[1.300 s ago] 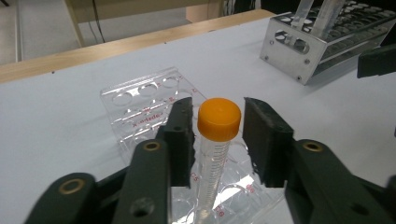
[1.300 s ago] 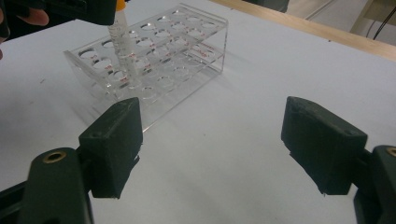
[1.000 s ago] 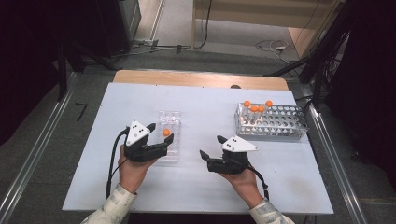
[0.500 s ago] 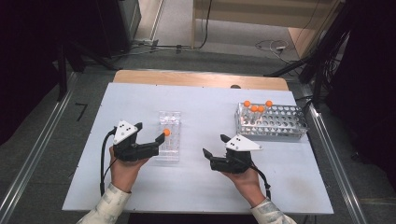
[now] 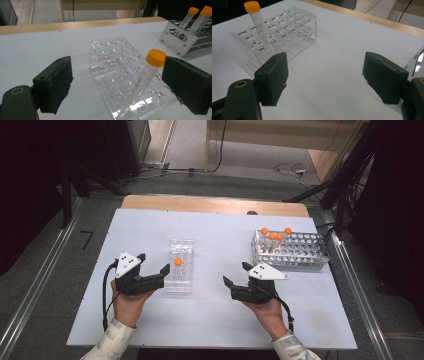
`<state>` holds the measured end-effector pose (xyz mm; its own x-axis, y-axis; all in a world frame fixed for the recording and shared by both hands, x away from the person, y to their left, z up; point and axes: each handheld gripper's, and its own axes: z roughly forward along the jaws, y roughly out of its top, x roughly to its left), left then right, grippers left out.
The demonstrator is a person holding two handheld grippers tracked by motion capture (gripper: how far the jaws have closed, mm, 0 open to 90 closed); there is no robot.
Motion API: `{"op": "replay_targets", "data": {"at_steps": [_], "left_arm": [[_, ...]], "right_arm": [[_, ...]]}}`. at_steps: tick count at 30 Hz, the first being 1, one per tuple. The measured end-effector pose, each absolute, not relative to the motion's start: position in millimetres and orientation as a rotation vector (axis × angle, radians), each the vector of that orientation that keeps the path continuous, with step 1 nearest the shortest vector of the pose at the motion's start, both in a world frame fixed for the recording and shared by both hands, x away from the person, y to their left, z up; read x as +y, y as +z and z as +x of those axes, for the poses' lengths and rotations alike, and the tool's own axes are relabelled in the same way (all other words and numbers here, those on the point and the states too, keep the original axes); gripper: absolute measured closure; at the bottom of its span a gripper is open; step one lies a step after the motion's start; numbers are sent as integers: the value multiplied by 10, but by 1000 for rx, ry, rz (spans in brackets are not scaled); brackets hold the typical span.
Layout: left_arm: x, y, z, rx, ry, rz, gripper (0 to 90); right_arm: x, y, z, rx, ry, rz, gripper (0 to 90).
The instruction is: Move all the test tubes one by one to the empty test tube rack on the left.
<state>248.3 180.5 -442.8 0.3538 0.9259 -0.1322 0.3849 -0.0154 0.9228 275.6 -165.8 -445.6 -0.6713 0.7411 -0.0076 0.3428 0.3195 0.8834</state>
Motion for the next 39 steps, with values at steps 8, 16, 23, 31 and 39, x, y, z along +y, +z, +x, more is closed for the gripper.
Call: {"op": "replay_targets", "data": {"at_steps": [8,16,23,31,39], "left_arm": [[1842,-4440,2464,1217,666,1594,102],[1850,-4457,2464,1221,660,1597,104],[1848,-4468,2466,1223,660,1603,106],[1855,-4473,2472,1226,660,1596,112],[1865,-4468,2472,1227,660,1591,115]], "right_arm": [[-1868,-4421,2877,2102,1287,1033,198],[-2224,-4349,3053,1963,1253,1162,212],[-2472,-4312,3211,1860,1193,1235,225],[-2684,-4369,3435,1786,1126,1291,364],[-2676,-4501,3624,1787,1103,1306,599]]}}
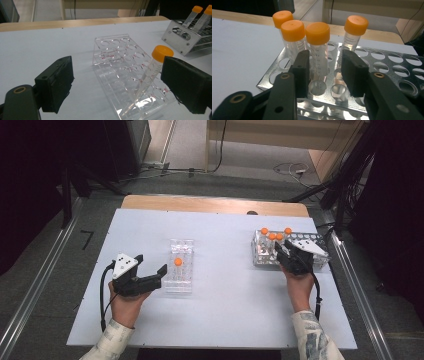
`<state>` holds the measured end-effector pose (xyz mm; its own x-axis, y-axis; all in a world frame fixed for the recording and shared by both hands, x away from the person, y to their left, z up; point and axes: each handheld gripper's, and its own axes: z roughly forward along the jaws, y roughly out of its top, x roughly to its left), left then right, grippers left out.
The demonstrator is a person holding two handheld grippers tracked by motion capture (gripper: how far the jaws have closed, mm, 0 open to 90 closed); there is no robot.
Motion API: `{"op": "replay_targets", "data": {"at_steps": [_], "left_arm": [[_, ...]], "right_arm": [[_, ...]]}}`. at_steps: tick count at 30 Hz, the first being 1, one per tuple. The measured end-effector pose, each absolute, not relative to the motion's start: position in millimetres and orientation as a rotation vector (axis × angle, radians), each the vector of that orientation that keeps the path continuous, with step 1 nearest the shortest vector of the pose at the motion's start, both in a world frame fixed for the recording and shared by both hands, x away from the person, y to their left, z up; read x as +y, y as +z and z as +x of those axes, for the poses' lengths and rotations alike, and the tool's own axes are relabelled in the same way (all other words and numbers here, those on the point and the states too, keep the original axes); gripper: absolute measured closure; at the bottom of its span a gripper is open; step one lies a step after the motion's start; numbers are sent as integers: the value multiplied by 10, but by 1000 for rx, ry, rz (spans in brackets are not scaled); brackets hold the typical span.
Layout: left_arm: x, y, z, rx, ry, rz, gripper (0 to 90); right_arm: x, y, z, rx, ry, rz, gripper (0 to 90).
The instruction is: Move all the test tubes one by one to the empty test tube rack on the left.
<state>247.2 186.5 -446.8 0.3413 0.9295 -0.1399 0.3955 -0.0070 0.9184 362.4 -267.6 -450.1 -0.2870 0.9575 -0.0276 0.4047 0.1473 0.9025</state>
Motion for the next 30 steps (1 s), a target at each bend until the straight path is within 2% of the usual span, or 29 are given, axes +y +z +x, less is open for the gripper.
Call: {"op": "replay_targets", "data": {"at_steps": [20,30], "left_arm": [[1865,-4462,2468,1226,659,1588,118],[1860,-4455,2462,1225,663,1590,117]], "right_arm": [[-2617,-4619,3750,1798,1078,1308,715],[-2623,-4406,3712,1749,1125,1272,722]]}}
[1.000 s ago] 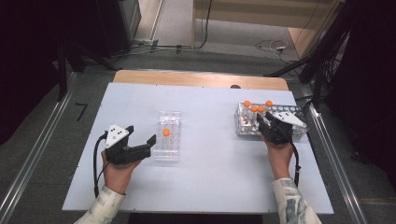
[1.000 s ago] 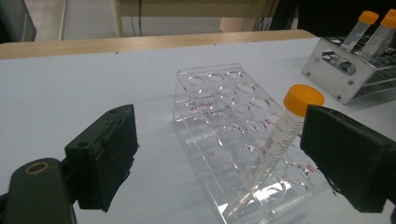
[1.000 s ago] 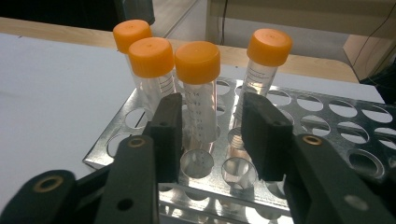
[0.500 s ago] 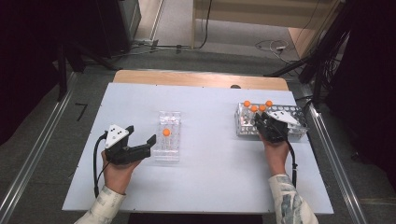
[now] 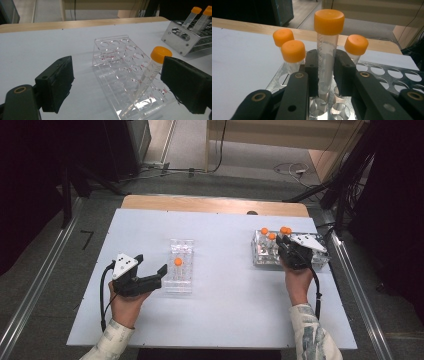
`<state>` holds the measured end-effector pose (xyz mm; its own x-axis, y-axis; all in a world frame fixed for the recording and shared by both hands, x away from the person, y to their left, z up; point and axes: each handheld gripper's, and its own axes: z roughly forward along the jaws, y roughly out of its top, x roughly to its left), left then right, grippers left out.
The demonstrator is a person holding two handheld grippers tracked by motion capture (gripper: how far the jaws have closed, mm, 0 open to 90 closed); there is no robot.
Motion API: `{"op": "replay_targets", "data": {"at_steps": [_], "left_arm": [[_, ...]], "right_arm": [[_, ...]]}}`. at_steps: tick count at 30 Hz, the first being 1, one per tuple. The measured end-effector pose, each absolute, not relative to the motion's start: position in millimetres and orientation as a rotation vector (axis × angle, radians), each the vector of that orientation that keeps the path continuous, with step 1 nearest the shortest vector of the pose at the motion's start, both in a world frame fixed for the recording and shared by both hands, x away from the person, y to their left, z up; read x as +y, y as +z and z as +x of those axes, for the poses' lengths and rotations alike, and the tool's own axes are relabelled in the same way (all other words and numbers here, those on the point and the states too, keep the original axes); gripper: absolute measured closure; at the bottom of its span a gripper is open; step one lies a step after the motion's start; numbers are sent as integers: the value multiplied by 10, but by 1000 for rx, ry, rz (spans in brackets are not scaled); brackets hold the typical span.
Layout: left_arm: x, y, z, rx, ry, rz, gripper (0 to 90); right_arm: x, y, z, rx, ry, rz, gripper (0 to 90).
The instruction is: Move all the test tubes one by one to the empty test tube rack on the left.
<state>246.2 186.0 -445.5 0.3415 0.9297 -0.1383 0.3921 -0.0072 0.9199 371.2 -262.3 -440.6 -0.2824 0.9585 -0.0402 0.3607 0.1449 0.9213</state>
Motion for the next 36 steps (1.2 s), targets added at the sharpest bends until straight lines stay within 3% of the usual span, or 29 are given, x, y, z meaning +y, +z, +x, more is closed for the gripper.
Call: {"op": "replay_targets", "data": {"at_steps": [23,36], "left_arm": [[1839,-4424,2439,1210,667,1586,118],[1680,-4338,2342,1135,658,1600,138]], "right_arm": [[-2754,-3956,3299,1724,1211,1164,723],[-2493,-4032,2934,1882,1290,1044,723]]}}
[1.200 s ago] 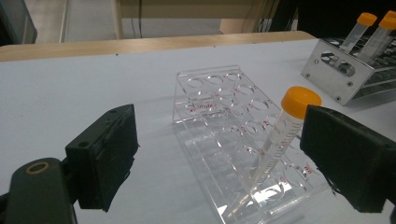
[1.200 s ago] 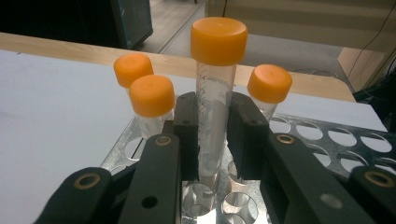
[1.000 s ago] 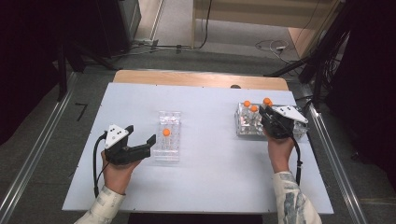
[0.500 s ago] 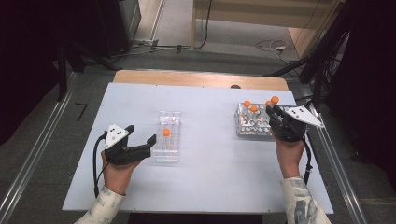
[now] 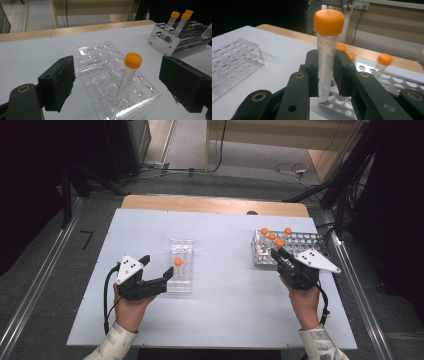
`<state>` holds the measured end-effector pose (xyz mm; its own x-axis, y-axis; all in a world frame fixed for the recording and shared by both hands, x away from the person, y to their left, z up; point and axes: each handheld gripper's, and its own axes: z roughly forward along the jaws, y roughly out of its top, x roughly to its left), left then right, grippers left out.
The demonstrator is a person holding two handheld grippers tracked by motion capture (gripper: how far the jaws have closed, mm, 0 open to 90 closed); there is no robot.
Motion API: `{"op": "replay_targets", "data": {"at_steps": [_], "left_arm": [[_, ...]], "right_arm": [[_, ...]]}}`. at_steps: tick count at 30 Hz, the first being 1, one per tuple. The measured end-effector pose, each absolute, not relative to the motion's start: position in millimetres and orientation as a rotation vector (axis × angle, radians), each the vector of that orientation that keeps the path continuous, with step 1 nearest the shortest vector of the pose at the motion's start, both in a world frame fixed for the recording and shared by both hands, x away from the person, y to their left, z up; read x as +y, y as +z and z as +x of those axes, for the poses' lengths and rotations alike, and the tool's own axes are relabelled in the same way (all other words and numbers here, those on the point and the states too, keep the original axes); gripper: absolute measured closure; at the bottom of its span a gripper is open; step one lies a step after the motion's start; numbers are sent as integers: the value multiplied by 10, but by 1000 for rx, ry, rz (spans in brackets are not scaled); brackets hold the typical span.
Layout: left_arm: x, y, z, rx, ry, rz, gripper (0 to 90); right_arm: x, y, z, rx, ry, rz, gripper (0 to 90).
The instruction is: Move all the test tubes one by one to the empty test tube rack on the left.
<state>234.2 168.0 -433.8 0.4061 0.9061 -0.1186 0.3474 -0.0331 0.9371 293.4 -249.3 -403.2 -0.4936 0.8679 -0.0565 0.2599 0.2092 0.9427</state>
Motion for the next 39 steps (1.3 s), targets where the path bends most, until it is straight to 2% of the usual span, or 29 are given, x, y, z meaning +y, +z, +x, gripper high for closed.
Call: {"op": "replay_targets", "data": {"at_steps": [20,39], "left_arm": [[1386,-4248,2193,1002,602,1637,238],[852,-4287,2203,858,477,1705,404]], "right_arm": [[-1798,-4373,2768,2167,1344,901,723],[-1325,-4556,2556,2318,1381,768,723]]}}
